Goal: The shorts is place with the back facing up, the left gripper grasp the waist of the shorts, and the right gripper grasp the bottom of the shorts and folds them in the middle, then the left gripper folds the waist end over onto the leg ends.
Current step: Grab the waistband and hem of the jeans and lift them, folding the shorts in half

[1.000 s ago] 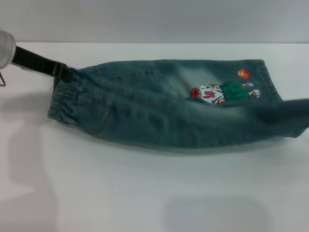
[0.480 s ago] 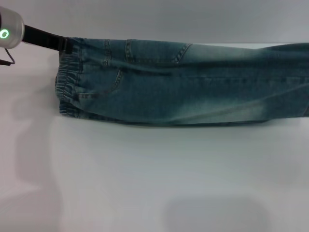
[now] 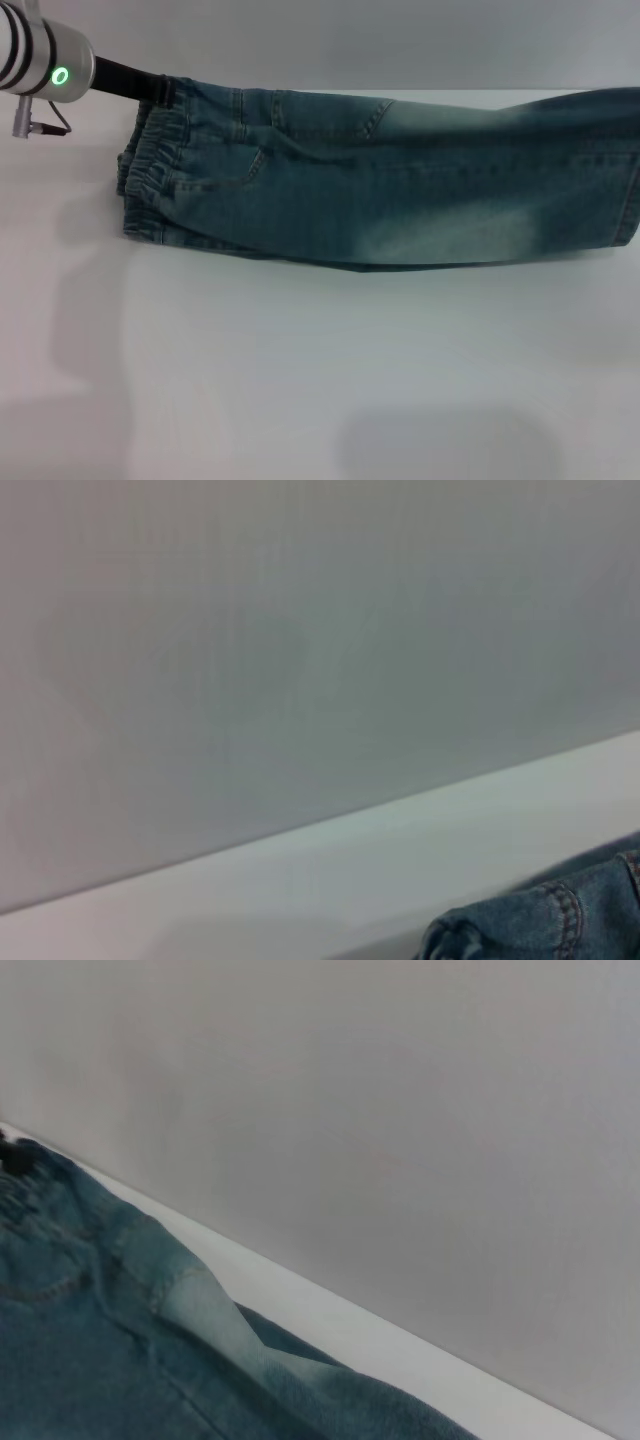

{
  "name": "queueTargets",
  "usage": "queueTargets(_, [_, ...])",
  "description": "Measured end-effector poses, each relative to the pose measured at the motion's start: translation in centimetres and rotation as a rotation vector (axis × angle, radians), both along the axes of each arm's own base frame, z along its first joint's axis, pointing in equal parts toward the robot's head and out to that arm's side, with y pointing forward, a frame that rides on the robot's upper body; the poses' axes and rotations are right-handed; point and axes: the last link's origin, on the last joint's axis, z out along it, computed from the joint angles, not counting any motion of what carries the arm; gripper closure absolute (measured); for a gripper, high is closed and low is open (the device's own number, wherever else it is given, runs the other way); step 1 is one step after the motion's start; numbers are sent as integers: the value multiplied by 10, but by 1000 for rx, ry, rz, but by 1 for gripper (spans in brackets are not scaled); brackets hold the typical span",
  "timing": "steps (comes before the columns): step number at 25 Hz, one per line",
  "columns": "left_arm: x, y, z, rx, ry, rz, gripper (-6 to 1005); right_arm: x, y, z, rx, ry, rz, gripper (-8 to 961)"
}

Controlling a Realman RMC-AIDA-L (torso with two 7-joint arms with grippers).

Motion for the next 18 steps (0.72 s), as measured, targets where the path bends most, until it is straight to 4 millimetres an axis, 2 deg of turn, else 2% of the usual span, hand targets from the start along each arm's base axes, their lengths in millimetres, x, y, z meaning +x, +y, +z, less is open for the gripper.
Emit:
queueTargets(9, [-2, 3, -5, 36, -16, -2, 954, 7, 24, -19, 82, -25, -45, 954])
queueTargets(14, [-3, 3, -10, 40, -17, -9, 954, 3, 38, -32, 93, -23, -41, 954])
queueTargets(18, [-6, 3, -11, 49, -14, -8, 954, -4, 47, -35, 108, -30, -29, 954])
